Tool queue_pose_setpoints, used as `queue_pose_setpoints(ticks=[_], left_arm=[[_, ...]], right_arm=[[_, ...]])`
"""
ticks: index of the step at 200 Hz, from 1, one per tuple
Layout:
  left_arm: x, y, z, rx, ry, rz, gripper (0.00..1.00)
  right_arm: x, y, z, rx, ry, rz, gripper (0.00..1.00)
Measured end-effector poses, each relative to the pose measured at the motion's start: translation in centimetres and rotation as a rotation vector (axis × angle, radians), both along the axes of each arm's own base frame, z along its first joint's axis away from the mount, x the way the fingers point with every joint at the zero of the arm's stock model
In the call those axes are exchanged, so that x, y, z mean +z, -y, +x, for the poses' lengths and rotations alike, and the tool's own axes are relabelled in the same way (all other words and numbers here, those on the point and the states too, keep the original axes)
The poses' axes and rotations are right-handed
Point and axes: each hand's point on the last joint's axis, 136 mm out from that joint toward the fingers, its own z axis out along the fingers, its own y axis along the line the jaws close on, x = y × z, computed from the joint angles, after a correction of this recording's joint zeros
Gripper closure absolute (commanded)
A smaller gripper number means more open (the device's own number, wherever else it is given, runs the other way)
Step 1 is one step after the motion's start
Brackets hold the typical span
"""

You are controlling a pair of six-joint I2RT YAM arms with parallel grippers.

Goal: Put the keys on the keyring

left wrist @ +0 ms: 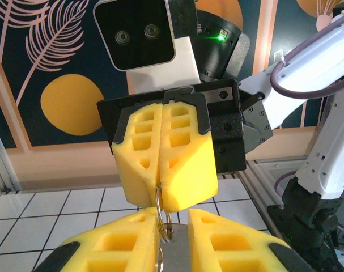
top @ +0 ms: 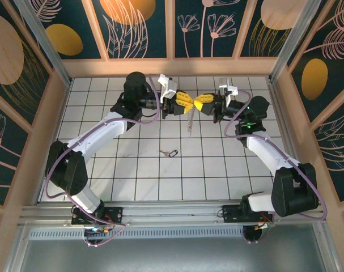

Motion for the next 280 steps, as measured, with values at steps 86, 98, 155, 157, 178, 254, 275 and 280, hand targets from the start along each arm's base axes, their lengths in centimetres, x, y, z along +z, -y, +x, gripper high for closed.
queue_pose_setpoints(ticks=[86,98,155,157,178,254,275,280], left_arm=[[0.0,0.0,0.4,0.002,-0.014,-0.009,1.0],[-0.1,0.0,0.5,0.012,-0.011,-0.005,1.0],[-2.1,-0.7,1.6,0.146,0.026,0.051,1.0],[-2.1,-0.7,1.6,0.149,0.027,0.051,1.0],[-2.0,-1.4,1.9,0.218,0.081,0.063,1.0],[-2.6,-2.9,2.7,0.36,0.225,0.101,1.0],[-3.3,-3.0,3.0,0.381,0.238,0.118,1.0],[-3.4,-3.1,3.0,0.387,0.242,0.121,1.0]], right_arm=[[0.2,0.1,0.2,-0.011,0.003,0.008,0.68],[0.2,0.4,0.8,-0.041,-0.006,0.018,0.49],[-1.3,5.4,3.5,-0.308,-0.14,0.095,0.36],[-1.3,5.5,3.5,-0.316,-0.142,0.097,0.36],[-1.6,6.2,3.0,-0.37,-0.169,0.11,0.35],[-8.3,7.1,3.1,-0.476,-0.378,0.073,0.33],[-9.9,6.9,3.0,-0.485,-0.419,0.054,0.31],[-10.2,6.8,3.0,-0.486,-0.426,0.05,0.31]])
